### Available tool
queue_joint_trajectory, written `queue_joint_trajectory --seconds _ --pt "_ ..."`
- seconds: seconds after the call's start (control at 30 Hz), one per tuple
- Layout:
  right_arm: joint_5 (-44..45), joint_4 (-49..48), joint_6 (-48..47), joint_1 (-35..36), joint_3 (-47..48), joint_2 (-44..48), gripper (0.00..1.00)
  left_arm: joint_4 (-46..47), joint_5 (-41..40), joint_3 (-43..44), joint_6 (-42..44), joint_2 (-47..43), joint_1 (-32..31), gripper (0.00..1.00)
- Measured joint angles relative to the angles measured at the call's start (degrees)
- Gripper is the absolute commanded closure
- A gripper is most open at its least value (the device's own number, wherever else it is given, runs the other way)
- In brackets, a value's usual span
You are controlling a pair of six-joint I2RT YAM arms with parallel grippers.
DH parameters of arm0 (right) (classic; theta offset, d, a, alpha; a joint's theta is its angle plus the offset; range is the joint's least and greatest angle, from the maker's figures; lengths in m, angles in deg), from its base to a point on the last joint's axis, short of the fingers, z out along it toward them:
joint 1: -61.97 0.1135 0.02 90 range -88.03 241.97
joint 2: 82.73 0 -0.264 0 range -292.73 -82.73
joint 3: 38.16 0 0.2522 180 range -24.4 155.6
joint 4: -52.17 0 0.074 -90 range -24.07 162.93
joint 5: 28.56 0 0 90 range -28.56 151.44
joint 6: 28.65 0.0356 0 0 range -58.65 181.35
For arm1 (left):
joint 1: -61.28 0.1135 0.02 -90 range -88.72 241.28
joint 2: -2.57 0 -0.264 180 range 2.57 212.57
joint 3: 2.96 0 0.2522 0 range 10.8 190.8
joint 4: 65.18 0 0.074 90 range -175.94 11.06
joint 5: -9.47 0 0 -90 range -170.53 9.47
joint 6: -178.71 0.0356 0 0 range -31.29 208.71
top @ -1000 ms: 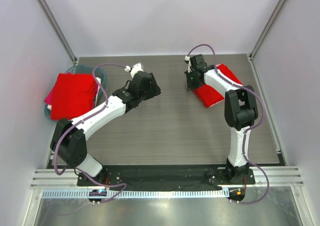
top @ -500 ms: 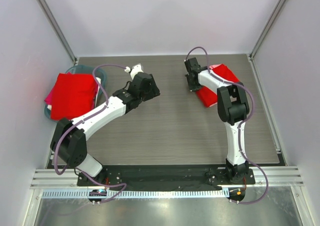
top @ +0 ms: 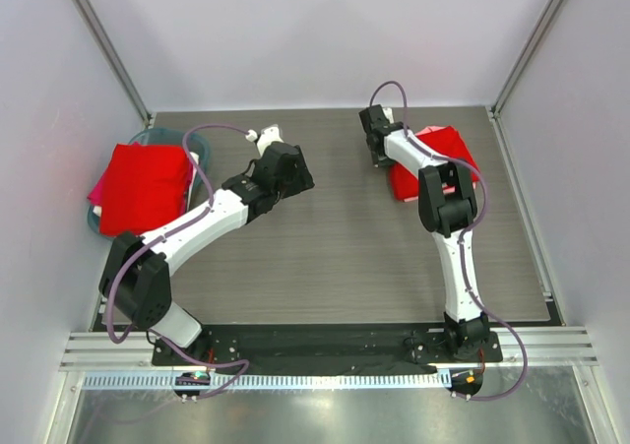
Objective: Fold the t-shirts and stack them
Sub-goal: Reset both grippers
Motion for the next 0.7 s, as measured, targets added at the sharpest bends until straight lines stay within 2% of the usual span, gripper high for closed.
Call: queue_joint_trajectory --seconds 0.23,0.33,0.43,0.57,0.7 --pt "-0.5 1.0 3.6 -3.2 0.1 0.2 0.99 -1.1 -1.0 -1.4 1.9 -1.5 0.0 0.34" --pt "-1.0 1.9 4.6 -4.4 -0.6 1.0 0.98 -1.9 -2.1 -4.2 2.9 -5.4 0.0 0.33" --pt "-1.6 3.8 5.4 -5.1 -1.3 2.1 0.93 -3.3 -3.6 -7.5 3.6 -11.1 0.0 0.32" --pt "-7.6 3.4 5.4 -4.9 -4.5 6.3 0.85 -4.2 -5.1 -12.1 4.5 -18.9 0.0 0.15" --pt "-12.3 -1.9 5.8 -0.6 -14.6 16.5 0.81 -4.4 -6.7 -18.6 5.0 -27.8 0.0 0.09"
